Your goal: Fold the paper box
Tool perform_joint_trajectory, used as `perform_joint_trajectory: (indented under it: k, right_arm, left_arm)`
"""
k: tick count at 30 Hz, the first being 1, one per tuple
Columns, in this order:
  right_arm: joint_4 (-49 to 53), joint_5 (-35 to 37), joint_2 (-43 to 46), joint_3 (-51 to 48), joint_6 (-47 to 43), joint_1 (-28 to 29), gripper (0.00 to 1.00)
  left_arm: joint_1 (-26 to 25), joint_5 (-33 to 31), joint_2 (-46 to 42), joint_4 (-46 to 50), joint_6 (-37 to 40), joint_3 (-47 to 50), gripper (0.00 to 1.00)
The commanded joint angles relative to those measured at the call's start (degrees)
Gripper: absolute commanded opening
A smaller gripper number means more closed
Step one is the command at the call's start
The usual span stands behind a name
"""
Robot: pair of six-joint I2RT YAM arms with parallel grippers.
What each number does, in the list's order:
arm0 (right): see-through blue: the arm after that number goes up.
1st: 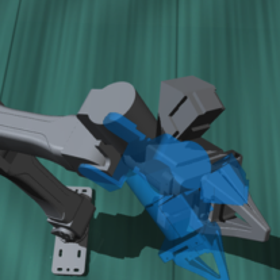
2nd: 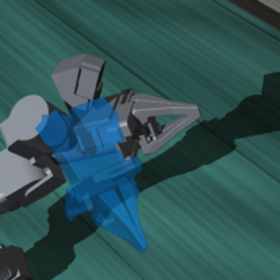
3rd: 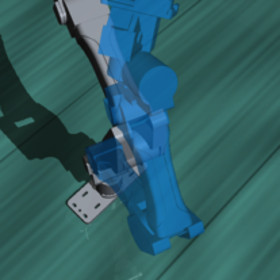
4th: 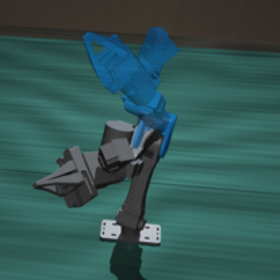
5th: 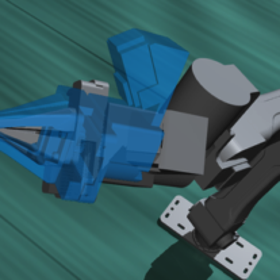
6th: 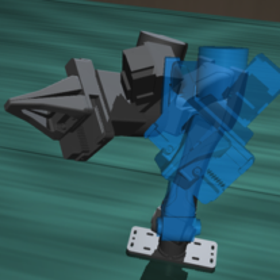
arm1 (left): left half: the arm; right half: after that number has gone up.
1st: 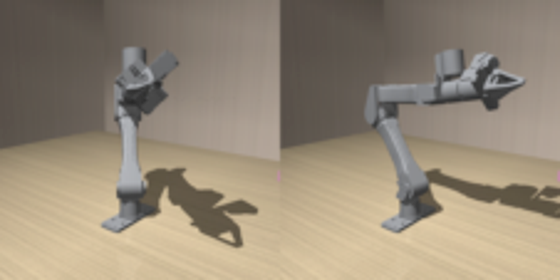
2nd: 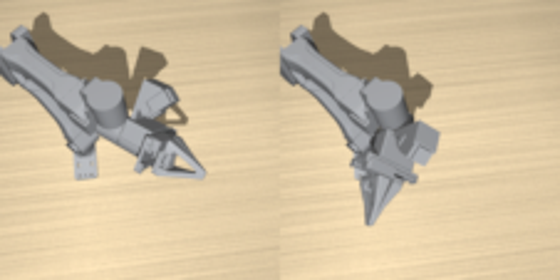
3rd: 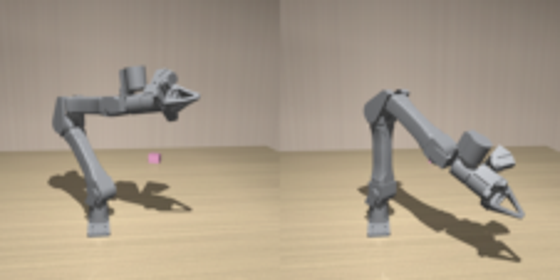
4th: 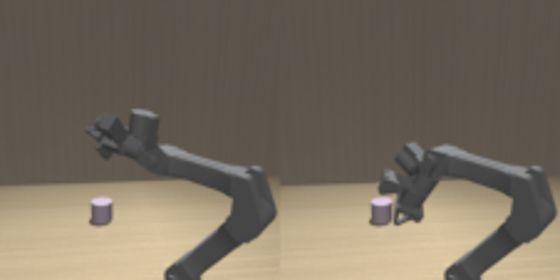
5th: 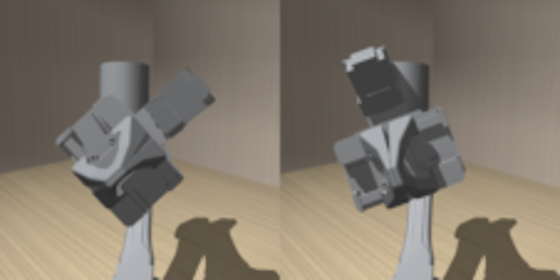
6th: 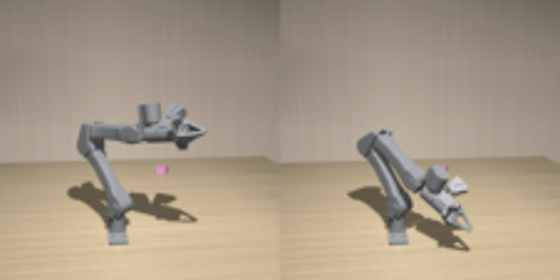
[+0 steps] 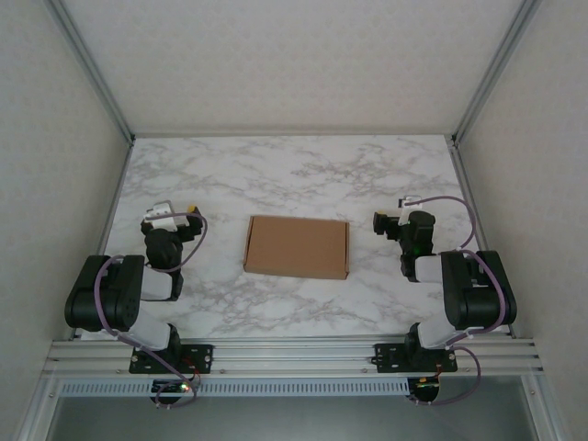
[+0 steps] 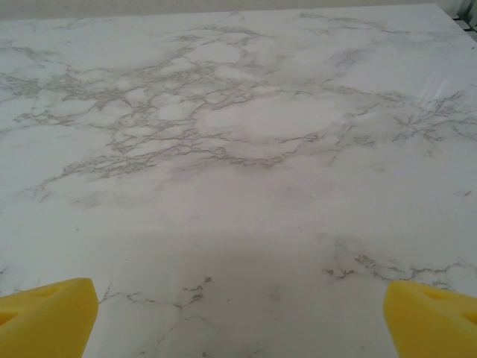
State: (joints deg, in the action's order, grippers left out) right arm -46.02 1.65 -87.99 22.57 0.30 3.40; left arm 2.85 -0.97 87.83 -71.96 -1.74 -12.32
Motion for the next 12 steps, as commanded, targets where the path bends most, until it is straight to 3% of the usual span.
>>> perform_joint_trajectory:
  k: [1,12]
  right_arm:
    - [-0.74,-0.14,-0.24,0.2,0.48,-0.28,0.99]
    - [-0.78,-0.15,-0.2,0.2,0.48,-0.24,0.99]
  left_arm:
    - [0.4,0.75,0.18,-2.02,-1.25,-0.54,1.0]
    - [0.31,0.58,0.18,-2.02,-1.16,-0.55,1.0]
